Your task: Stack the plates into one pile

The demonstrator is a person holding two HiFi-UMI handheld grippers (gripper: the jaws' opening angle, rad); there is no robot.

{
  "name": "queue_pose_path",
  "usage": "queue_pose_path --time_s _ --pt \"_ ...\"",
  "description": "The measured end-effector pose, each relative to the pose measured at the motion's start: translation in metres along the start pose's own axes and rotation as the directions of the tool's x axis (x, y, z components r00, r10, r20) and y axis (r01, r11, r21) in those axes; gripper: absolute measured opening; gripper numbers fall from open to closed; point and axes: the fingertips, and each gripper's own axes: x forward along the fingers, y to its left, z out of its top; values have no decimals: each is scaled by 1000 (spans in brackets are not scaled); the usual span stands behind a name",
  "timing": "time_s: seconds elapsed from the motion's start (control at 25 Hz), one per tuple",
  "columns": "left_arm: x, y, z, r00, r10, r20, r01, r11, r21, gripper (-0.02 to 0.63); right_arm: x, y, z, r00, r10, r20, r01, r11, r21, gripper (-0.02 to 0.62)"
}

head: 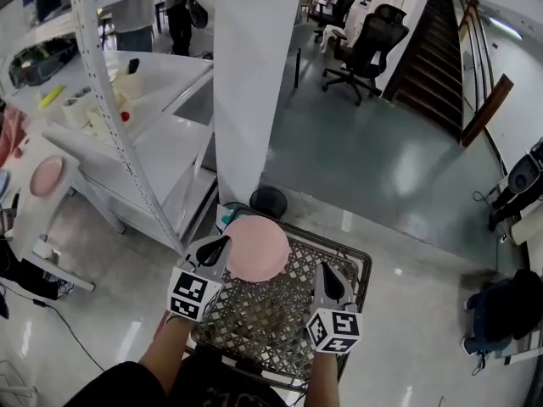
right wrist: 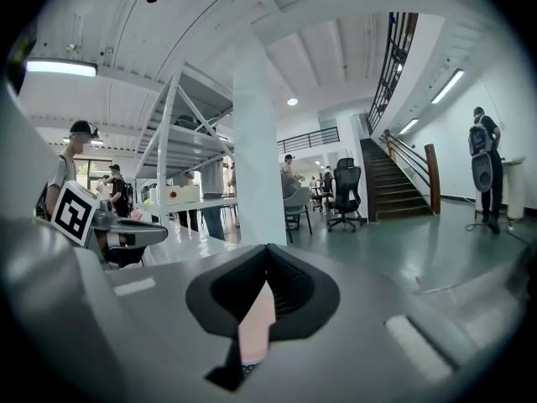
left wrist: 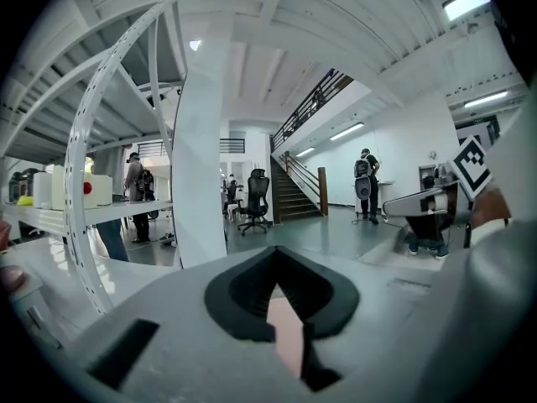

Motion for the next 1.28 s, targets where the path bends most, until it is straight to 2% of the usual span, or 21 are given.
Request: queue_pose_path --time_s 0.64,0.88,1.28 --pt "-5 -21 14 999 -37 40 37 999 3 0 -25 -9 10 999 -34 34 35 999 -7 11" --pt "-6 -22 23 998 -32 50 31 999 20 0 -27 -12 14 998 -37 44 37 999 -1 11" --pt "-9 -22 18 999 -19 36 18 999 29 0 -30 -14 7 999 -32 41 31 999 9 11"
